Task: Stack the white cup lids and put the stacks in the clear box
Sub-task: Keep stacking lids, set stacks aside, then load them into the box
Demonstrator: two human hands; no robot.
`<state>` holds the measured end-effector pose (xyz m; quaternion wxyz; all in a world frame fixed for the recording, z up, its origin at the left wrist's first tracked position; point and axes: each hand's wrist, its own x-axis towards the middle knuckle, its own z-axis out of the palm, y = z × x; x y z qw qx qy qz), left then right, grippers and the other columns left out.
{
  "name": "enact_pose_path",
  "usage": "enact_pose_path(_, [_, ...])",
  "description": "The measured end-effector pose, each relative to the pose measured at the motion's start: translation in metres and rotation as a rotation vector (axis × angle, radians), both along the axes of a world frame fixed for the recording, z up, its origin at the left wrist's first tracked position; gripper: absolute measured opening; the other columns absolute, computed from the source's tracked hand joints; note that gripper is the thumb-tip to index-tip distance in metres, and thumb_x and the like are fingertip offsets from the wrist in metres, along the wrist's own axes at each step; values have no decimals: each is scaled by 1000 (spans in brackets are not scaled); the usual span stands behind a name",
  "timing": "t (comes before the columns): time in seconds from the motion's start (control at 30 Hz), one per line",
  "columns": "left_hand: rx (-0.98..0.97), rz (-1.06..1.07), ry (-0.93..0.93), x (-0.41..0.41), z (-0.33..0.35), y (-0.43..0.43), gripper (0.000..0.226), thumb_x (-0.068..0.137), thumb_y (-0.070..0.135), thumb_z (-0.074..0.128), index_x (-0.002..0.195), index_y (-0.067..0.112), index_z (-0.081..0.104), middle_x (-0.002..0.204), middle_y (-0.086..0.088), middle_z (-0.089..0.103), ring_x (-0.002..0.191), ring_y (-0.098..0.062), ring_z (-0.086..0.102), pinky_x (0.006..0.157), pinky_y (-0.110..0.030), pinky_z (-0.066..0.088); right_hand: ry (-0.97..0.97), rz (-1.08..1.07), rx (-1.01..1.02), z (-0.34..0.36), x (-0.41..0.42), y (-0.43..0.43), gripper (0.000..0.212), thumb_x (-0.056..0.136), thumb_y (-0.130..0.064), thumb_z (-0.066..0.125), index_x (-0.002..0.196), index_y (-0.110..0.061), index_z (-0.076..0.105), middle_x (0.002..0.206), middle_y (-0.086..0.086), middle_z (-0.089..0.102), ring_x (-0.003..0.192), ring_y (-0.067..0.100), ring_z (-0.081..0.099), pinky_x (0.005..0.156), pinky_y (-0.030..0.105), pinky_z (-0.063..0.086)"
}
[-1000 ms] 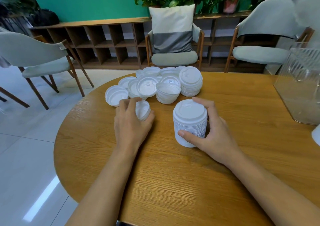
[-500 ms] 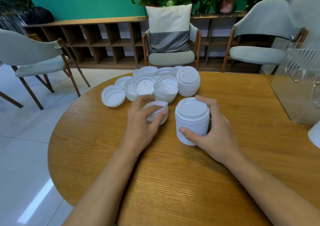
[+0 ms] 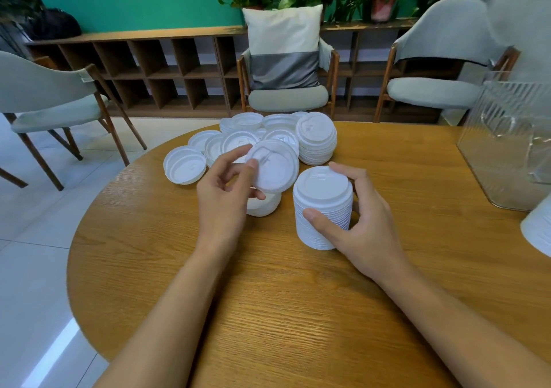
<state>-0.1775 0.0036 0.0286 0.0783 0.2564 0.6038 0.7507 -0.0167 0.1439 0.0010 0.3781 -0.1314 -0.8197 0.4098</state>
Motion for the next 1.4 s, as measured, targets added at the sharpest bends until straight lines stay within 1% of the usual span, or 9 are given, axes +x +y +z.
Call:
enact_pose_path(0.2, [71,-241,-249,6,9,5,24,104,16,62,126,21,72,111,-3,78,75,-19,66,62,-20,57,11,20,6,1,-2,0,79,81,-55,79,147,-41,39,138,-20,56,130,6,55,102,25,50])
enact_pose_path(0.3, [-13,-282,-104,10,6,10,23,105,21,62,123,21,76,101,-14,68,75,-28,53,57,-24,48,10,34,1,0,-3,0,85,83,-53,78,153,-47,31,143,-16,55,133,9,55,105,31,51])
enact_pose_path(0.4, [-78,-287,63,14,7,17,23,107,22,58,119,17,78,92,-14,68,74,-21,50,59,-24,40,19,58,-2,0,-4,0,86,84,-54,77,154,-49,28,145,-17,53,133,6,54,105,27,51])
enact_pose_path(0.5, [-141,-297,183,16,13,24,26,109,19,54,121,12,76,105,8,78,95,-6,69,79,-23,51,29,57,11,-1,-4,0,82,84,-52,76,154,-45,32,147,-18,52,136,6,52,106,26,49])
enact_pose_path(0.6, [-202,-276,286,13,7,31,30,112,29,51,124,20,77,109,1,76,109,-21,68,96,-44,54,16,45,35,-2,-5,1,76,85,-51,76,152,-35,42,145,-13,54,135,8,53,107,32,50])
enact_pose_path(0.8, [-273,-302,411,21,7,28,57,84,57,69,134,31,69,124,4,60,118,-3,58,88,-8,43,27,33,26,0,-5,-1,74,84,-51,76,149,-31,45,141,-13,56,131,9,56,102,31,52])
enact_pose_path(1.13, [-238,-317,429,22,5,25,50,79,37,86,127,29,72,123,12,68,121,-9,62,89,-12,46,13,59,-6,2,-2,-1,79,84,-50,80,151,-40,40,143,-19,55,133,8,55,103,26,51])
enact_pose_path(1.27, [-266,-348,408,19,2,23,52,78,41,86,126,34,71,122,12,67,122,-9,61,88,-8,42,-18,101,-32,4,1,1,80,80,-41,86,149,-36,46,137,-19,60,129,7,58,102,27,51])
enact_pose_path(1.4, [-290,-348,471,18,-4,23,55,81,48,81,132,34,67,126,13,63,126,-9,58,92,-10,42,-71,116,-43,3,1,1,85,73,-43,91,144,-43,44,132,-21,60,122,3,59,94,15,48])
